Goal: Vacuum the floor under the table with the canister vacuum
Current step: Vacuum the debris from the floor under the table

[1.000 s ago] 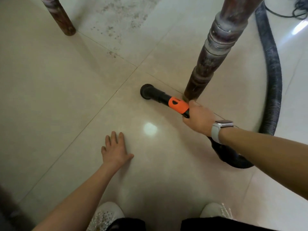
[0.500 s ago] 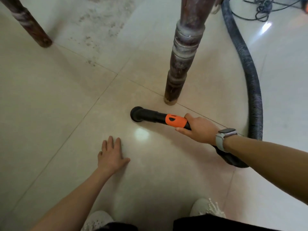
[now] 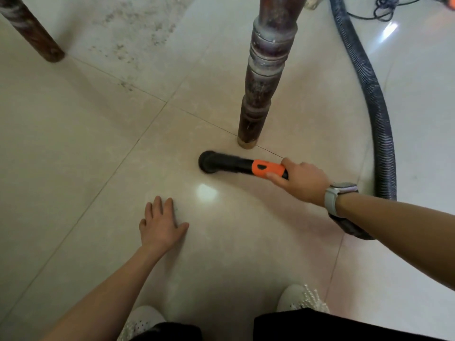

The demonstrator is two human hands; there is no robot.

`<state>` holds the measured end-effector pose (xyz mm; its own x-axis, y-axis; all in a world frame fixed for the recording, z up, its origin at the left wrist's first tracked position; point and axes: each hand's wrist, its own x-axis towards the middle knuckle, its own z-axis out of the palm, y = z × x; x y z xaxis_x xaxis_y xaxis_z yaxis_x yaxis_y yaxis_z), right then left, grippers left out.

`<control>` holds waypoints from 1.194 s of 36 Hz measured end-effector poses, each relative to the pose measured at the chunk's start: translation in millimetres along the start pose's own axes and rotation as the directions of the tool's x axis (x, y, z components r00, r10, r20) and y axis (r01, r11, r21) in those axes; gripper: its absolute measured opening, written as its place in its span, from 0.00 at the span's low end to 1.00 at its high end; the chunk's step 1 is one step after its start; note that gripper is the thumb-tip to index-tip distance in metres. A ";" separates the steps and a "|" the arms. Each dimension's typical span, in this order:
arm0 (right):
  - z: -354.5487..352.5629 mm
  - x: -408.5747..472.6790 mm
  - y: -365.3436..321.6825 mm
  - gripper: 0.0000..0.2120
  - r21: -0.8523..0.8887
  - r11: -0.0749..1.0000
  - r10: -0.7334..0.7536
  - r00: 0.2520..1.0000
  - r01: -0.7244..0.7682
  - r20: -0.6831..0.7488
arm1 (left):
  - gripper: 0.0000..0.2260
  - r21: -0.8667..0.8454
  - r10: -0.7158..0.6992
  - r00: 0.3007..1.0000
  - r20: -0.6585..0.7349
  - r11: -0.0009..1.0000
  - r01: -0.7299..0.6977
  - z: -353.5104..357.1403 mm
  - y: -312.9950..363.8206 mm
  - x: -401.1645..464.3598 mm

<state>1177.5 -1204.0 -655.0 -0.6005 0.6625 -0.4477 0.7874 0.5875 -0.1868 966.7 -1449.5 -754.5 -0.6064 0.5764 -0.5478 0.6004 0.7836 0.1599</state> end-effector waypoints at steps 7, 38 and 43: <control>5.3 -18.4 -9.6 0.20 -0.031 0.995 -0.097 0.991 0.100 0.091 | 0.38 0.022 0.022 0.999 -0.027 1.000 -0.022 -5.2 -13.8 2.6; -6.5 -34.9 57.3 0.23 -0.088 0.991 0.096 0.995 -0.099 -0.040 | 0.44 0.129 0.167 0.971 0.168 0.973 -0.190 -4.6 16.5 -4.6; 9.2 -60.5 49.4 0.20 -0.029 1.000 0.001 0.998 0.001 0.060 | 0.45 0.139 0.200 0.956 0.215 0.963 -0.233 2.5 53.5 -4.1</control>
<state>1254.0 -1219.4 -645.2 -0.5904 0.6339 -0.4996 0.7824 0.6013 -0.1618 1002.6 -1410.6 -745.8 -0.3471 0.6580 -0.6682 0.7915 0.5878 0.1677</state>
